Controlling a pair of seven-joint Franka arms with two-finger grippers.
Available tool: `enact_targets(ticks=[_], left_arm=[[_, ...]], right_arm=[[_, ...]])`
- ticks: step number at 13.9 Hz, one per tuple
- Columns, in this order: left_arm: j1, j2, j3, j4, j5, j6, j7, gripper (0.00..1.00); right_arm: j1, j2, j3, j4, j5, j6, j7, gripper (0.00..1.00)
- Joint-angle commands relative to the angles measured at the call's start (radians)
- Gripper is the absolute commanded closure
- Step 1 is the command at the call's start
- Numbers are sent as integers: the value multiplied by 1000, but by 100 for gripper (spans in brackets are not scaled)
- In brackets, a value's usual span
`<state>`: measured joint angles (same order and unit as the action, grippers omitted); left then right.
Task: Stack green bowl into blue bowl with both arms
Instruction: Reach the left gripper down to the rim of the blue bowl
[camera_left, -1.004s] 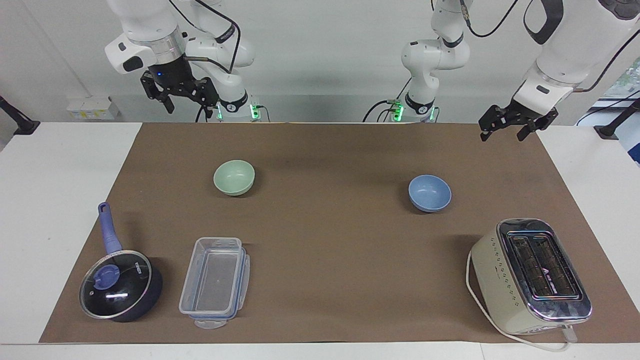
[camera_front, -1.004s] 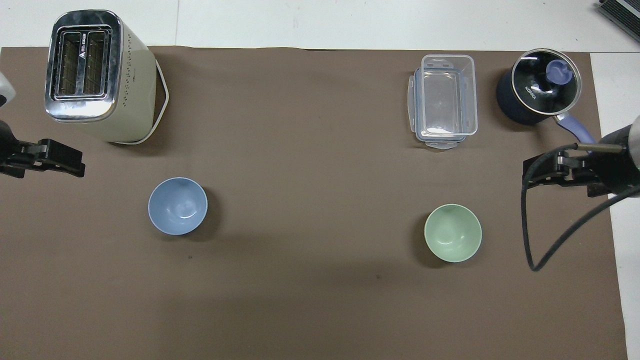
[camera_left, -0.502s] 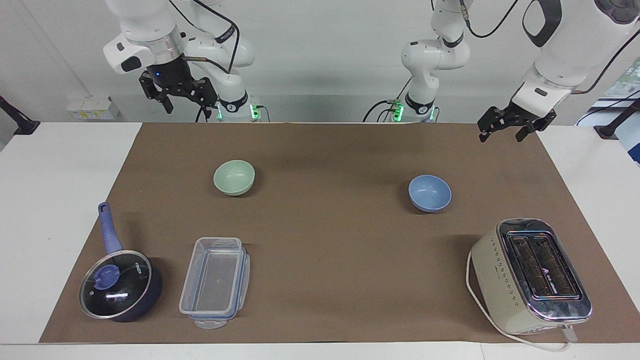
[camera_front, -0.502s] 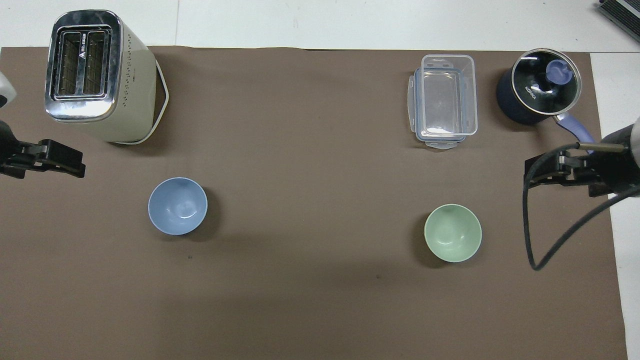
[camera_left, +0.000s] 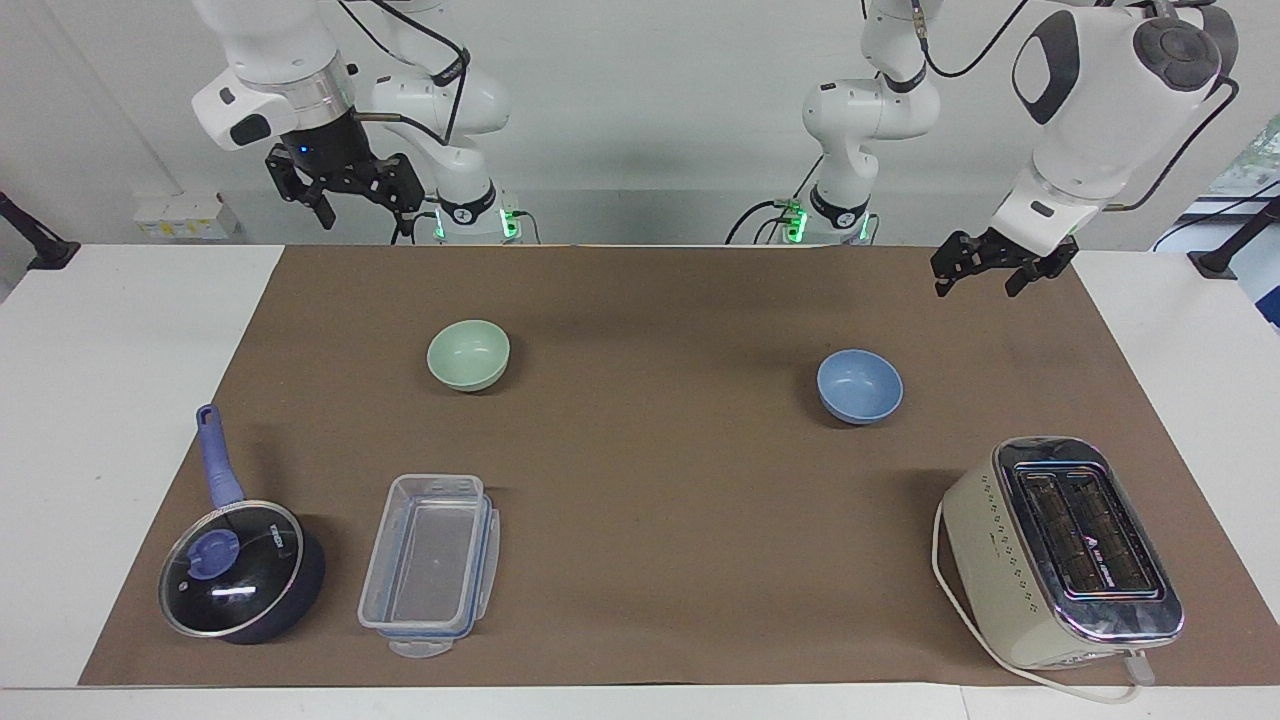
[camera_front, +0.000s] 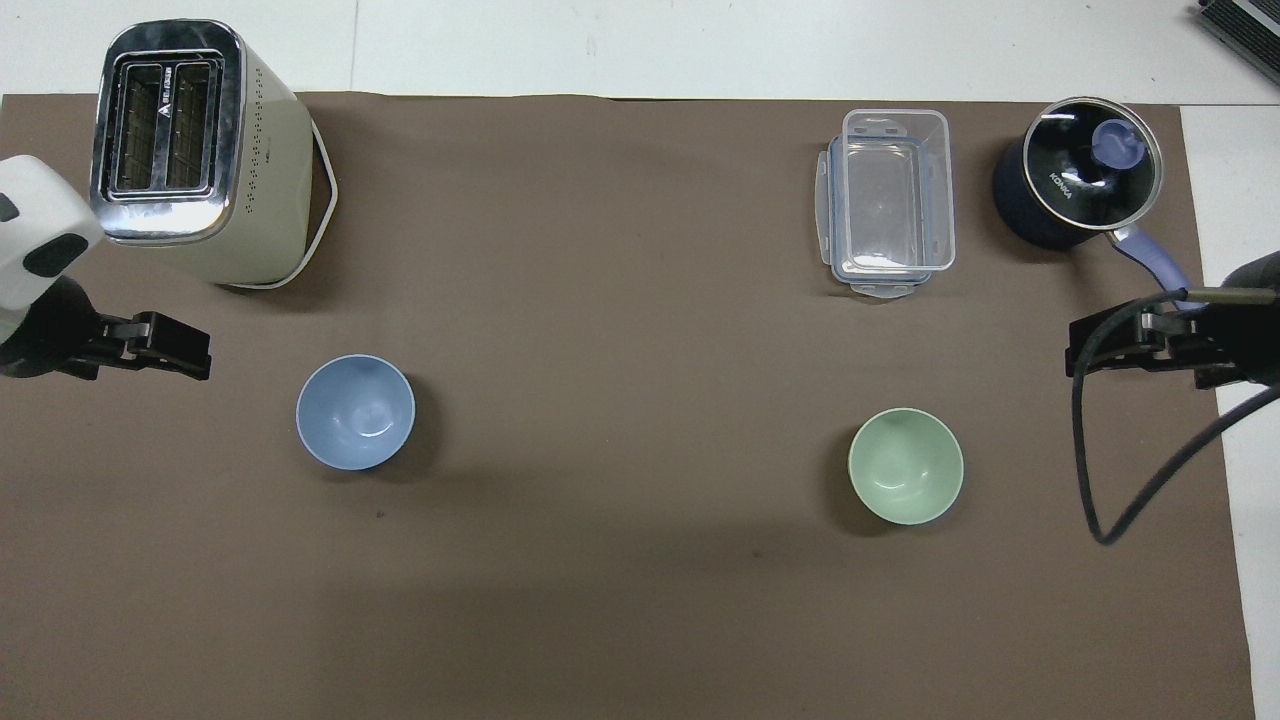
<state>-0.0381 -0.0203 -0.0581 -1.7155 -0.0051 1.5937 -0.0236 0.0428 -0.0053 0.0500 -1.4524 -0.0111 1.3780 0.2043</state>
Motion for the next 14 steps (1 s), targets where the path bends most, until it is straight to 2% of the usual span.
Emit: enact_targets(ticks=[1, 8, 14], left_arm=[[-16, -47, 7, -119, 1, 84, -15, 0], [-77, -29, 7, -349, -29, 374, -50, 0], [-86, 30, 7, -466, -53, 566, -73, 0]], right_arm=[[11, -16, -32, -19, 20, 13, -28, 0], [20, -16, -30, -19, 22, 15, -16, 0], [20, -19, -30, -19, 26, 13, -14, 0]])
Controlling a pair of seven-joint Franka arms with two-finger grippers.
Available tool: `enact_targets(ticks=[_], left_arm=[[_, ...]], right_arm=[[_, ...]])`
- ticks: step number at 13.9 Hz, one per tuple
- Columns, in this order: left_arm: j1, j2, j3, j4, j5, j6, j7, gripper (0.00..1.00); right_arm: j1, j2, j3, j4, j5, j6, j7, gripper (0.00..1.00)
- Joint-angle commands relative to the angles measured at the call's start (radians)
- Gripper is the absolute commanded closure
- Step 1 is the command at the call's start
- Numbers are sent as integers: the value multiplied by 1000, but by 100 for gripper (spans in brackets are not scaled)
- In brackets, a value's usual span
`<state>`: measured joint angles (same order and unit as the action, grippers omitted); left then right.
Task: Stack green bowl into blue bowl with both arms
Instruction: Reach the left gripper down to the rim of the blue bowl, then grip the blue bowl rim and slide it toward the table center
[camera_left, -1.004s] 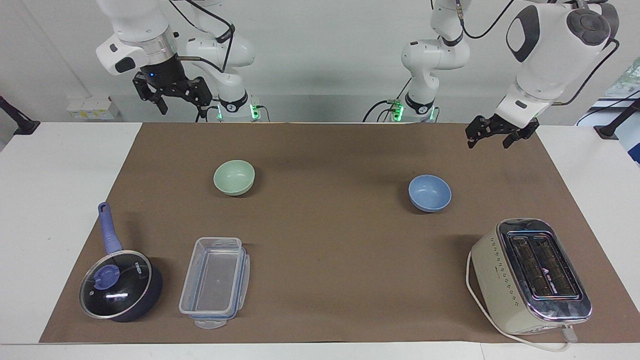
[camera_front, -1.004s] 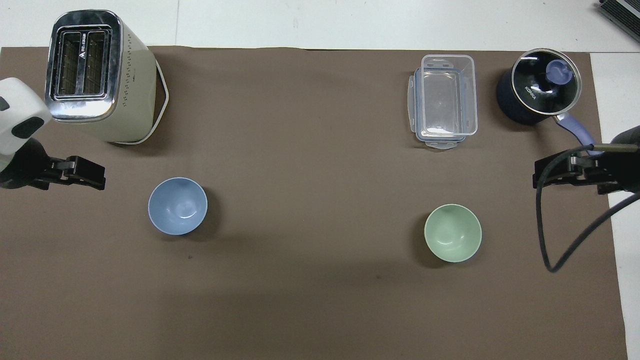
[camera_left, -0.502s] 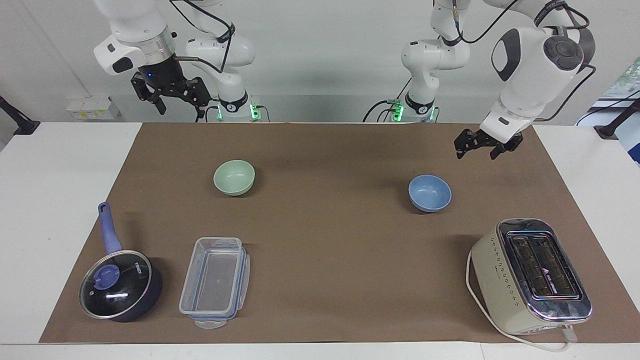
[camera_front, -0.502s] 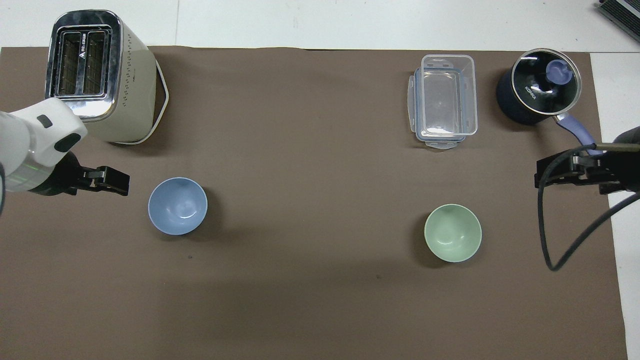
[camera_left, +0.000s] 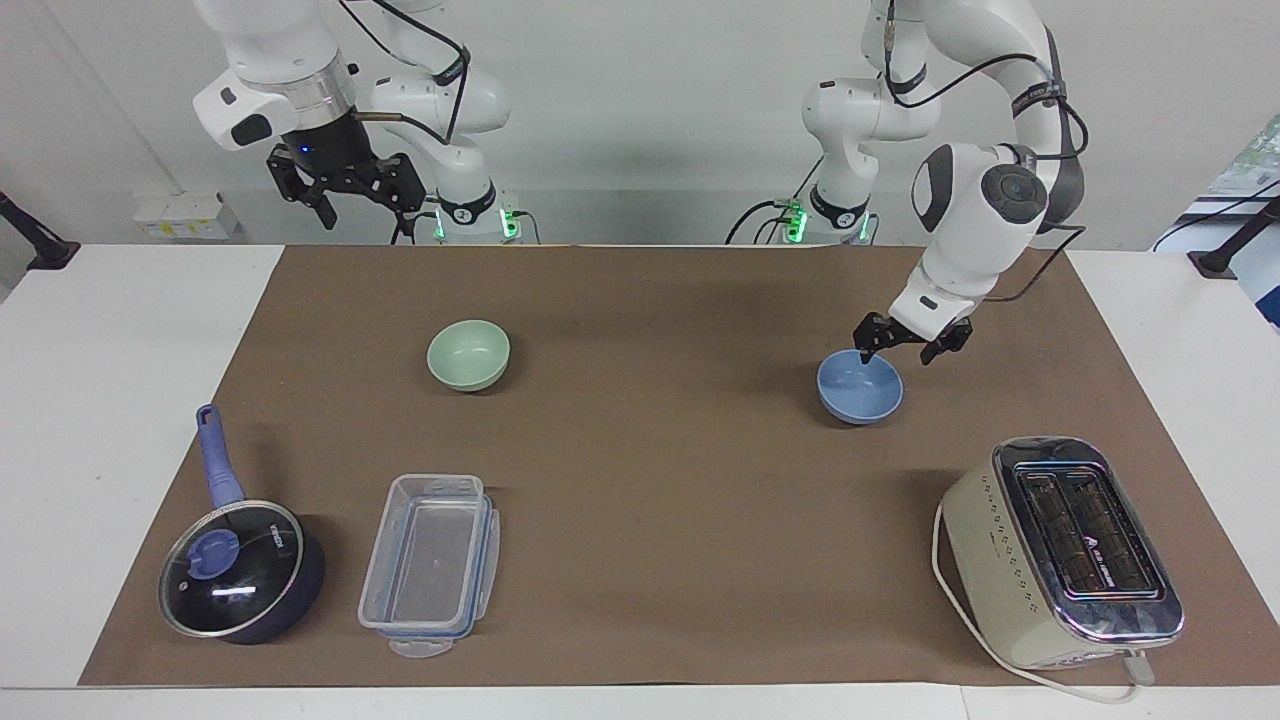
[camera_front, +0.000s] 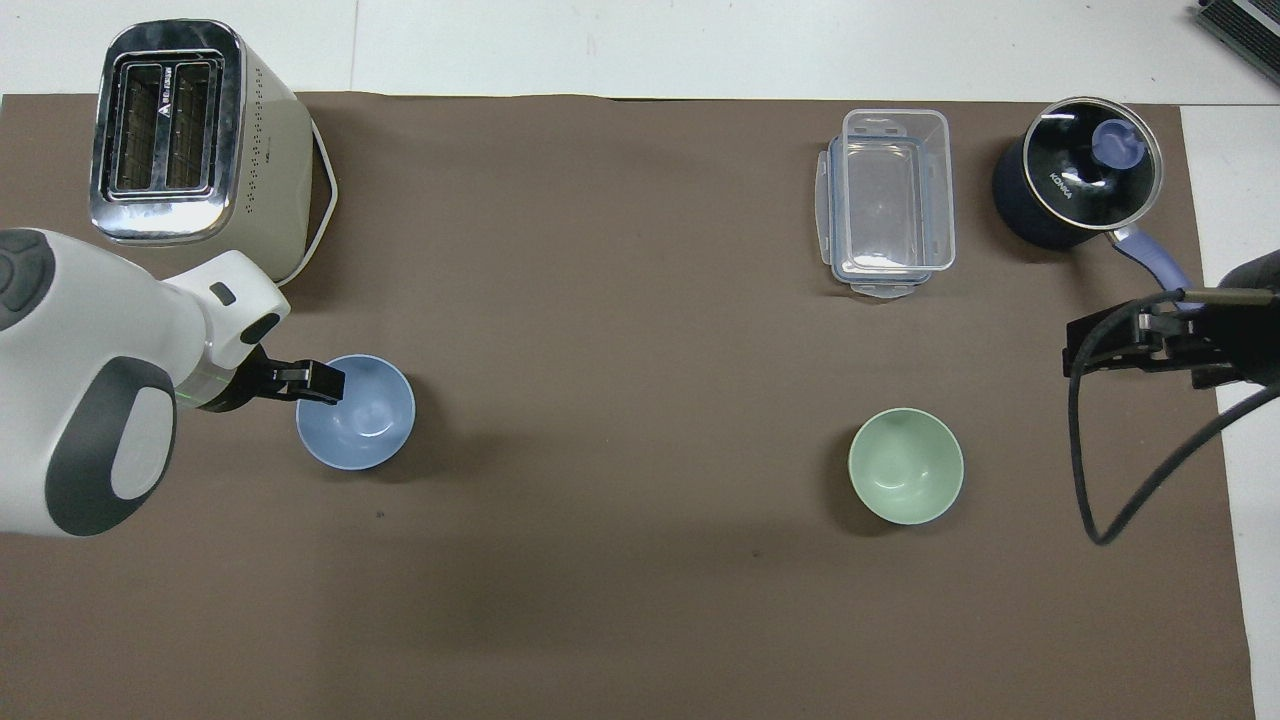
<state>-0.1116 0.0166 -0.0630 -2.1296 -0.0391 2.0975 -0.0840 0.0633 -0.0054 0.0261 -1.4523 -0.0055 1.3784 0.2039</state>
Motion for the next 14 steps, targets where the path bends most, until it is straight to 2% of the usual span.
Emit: enact_targets(ticks=[1, 6, 9, 10, 12, 13, 14], left_arm=[[-14, -6, 12, -68, -19, 85, -11, 0], [-13, 69, 12, -102, -19, 186, -8, 0], [-13, 78, 12, -148, -19, 246, 0, 0], [-14, 83, 12, -160, -19, 269, 3, 6], [-14, 77, 12, -177, -19, 274, 4, 57], [-14, 80, 12, -200, -19, 297, 4, 87], [-22, 85, 12, -213, -19, 326, 1, 100]], right_arm=[[0, -18, -6, -19, 22, 13, -14, 0], [-10, -18, -6, -19, 22, 13, -17, 0], [-10, -18, -6, -19, 21, 11, -18, 0], [-10, -18, -8, -22, 21, 11, -18, 0], [-13, -18, -12, -19, 21, 13, -18, 0], [-13, -18, -14, -22, 21, 13, -18, 0], [-13, -18, -14, -22, 21, 13, -18, 0]])
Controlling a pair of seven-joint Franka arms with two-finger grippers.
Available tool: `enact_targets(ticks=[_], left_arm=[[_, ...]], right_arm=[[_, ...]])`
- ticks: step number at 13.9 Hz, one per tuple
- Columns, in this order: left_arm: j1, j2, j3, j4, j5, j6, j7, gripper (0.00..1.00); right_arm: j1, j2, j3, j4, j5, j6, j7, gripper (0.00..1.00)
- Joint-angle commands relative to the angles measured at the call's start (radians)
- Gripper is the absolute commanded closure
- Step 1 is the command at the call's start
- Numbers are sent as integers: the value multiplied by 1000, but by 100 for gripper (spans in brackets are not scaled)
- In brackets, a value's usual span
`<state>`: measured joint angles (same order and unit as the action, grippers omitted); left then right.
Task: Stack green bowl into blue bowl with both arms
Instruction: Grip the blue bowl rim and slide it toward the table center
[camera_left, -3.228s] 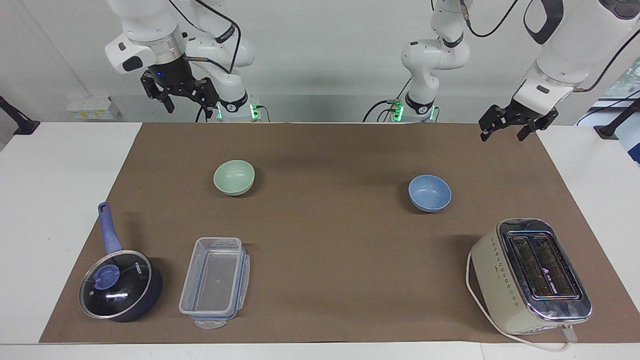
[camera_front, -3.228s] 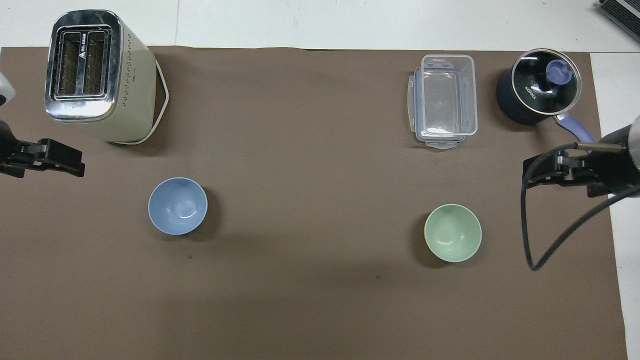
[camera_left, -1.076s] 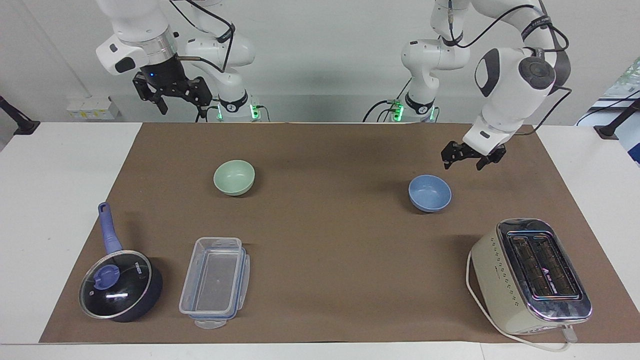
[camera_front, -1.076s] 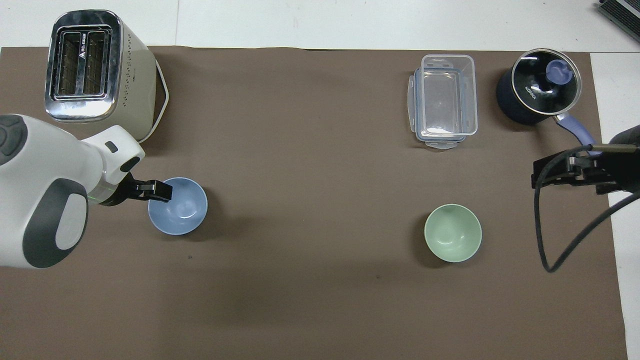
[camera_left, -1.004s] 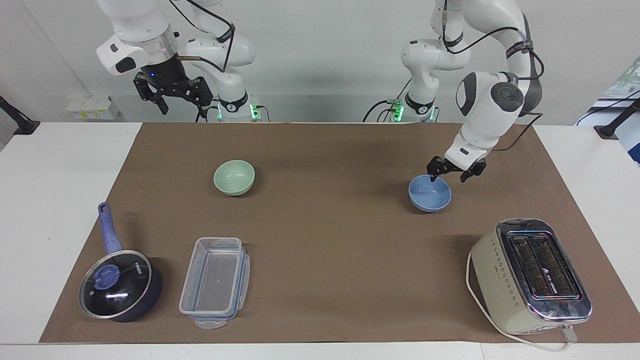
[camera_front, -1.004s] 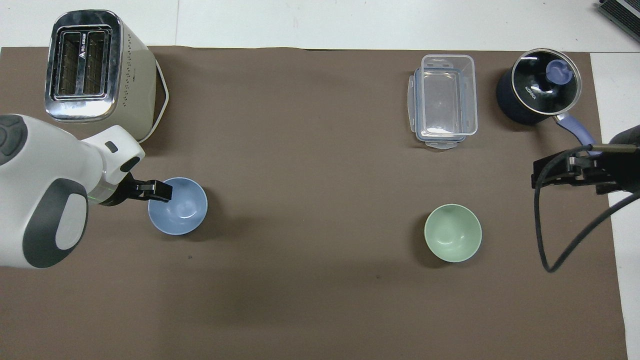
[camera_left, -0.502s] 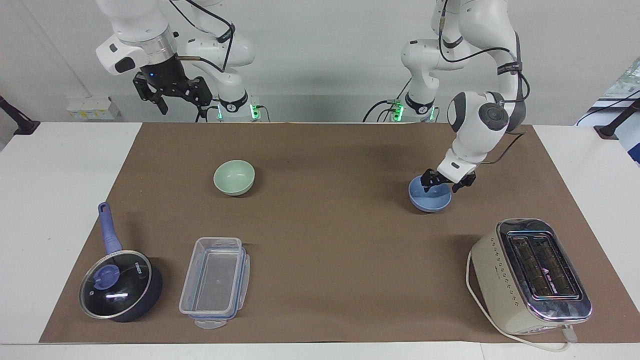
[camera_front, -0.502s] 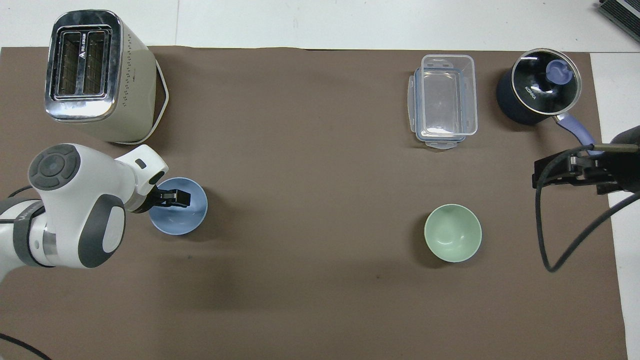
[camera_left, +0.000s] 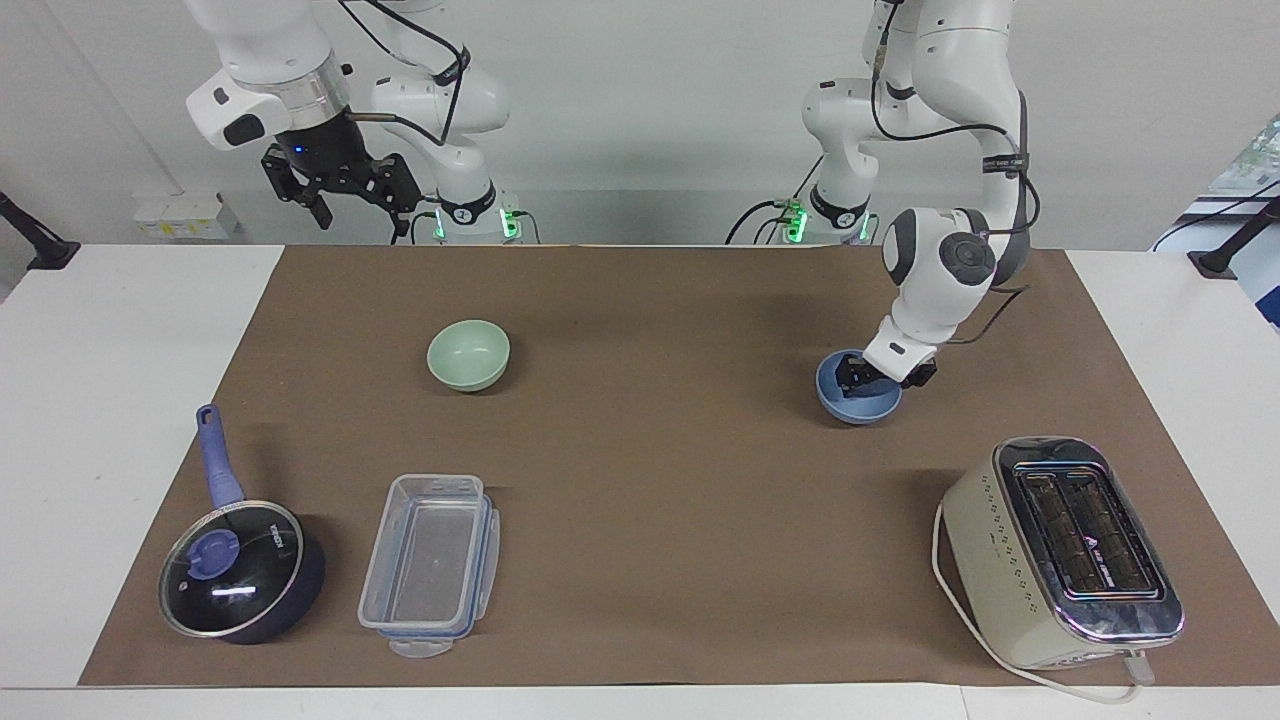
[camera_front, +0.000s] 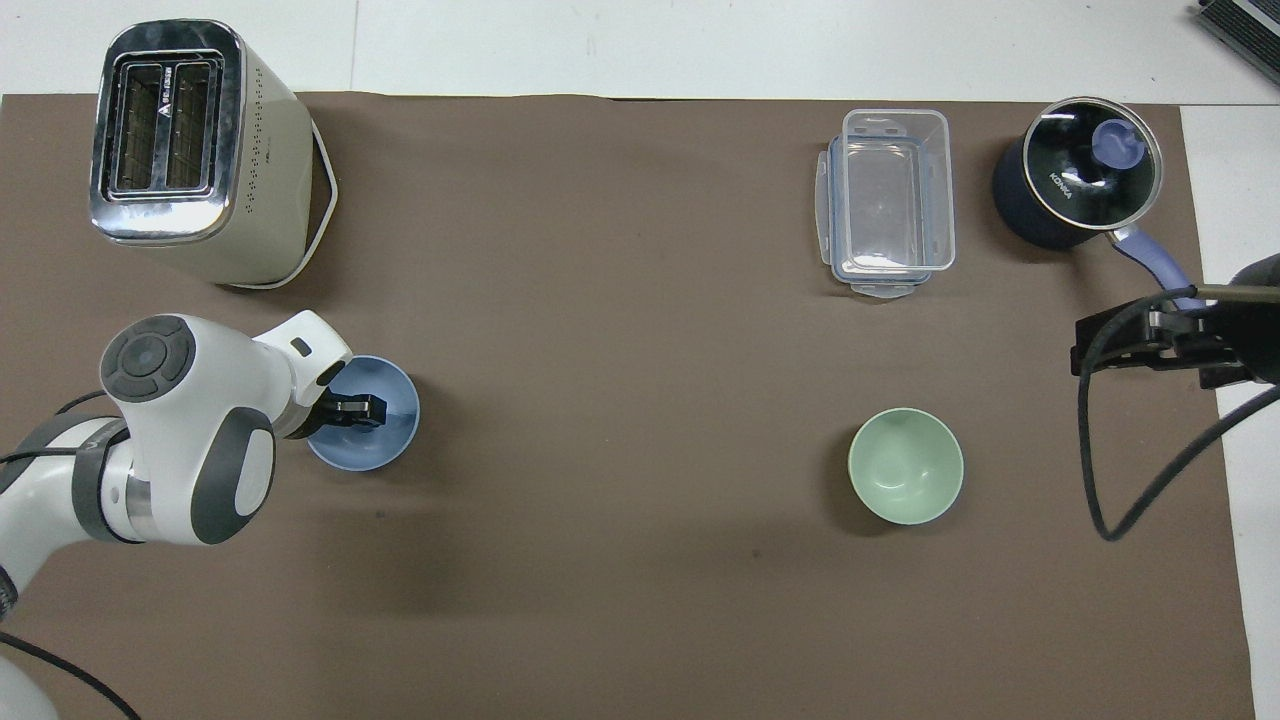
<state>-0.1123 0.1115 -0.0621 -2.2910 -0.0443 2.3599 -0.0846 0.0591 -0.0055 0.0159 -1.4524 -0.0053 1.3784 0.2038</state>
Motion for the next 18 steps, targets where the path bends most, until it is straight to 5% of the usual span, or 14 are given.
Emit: enact_targets(ticks=[1, 7, 18], left_arm=[[-21, -10, 11, -50, -14, 64, 2, 100], [-21, -15, 11, -27, -14, 47, 5, 100], [-17, -79, 10, 263, -29, -347, 9, 100]], right_arm=[[-9, -18, -4, -22, 21, 11, -18, 0], [-8, -19, -2, -22, 21, 11, -23, 0], [-18, -22, -5, -26, 19, 11, -26, 0]])
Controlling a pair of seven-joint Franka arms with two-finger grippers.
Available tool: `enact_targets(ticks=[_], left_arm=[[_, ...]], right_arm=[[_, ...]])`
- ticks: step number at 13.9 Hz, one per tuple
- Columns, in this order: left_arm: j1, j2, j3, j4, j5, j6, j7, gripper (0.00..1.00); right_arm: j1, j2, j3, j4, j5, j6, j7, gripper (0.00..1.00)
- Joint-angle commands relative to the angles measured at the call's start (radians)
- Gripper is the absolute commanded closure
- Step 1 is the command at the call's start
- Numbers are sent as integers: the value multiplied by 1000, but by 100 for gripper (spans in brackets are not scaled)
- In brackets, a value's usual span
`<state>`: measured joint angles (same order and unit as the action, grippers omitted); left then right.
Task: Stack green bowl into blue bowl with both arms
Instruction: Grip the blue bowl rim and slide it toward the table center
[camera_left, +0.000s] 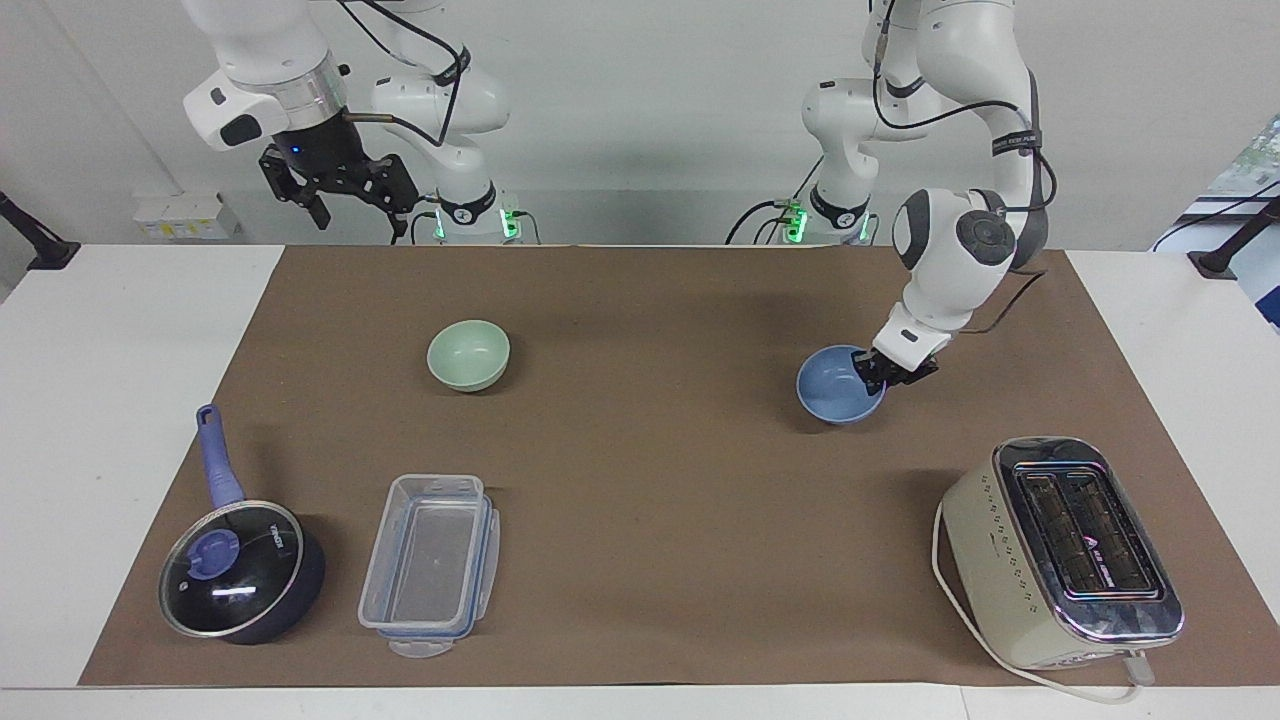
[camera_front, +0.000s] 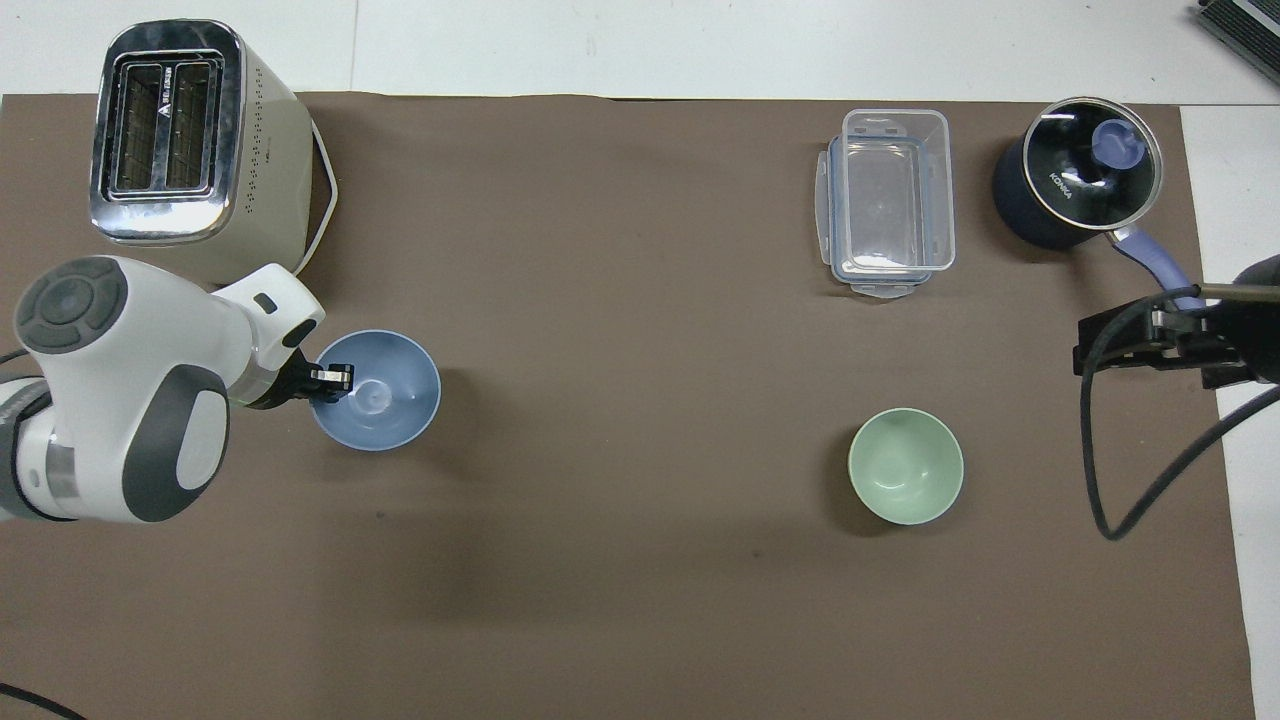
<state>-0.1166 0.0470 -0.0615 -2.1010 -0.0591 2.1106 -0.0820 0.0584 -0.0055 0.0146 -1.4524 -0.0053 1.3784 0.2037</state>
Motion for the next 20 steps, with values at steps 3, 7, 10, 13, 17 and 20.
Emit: enact_targets(ticks=[3, 7, 10, 13, 17, 20], left_arm=[[-17, -16, 9, 209, -19, -263, 7, 100], [-37, -19, 9, 208, -30, -271, 10, 100], [-90, -18, 9, 190, -82, -261, 19, 100], [-158, -12, 11, 128, -139, -169, 18, 100], [-250, -6, 11, 38, -195, -52, 4, 100], [-307, -3, 11, -17, -223, 17, -16, 100]], right_arm=[[-22, -22, -4, -26, 19, 11, -24, 0], [-22, -22, -4, -28, 18, 11, -23, 0], [-22, -22, -4, -28, 19, 11, -23, 0], [-20, -22, -4, -28, 18, 13, -21, 0], [-20, -24, -4, -31, 18, 13, -21, 0], [-20, -24, -4, -31, 18, 13, -23, 0]])
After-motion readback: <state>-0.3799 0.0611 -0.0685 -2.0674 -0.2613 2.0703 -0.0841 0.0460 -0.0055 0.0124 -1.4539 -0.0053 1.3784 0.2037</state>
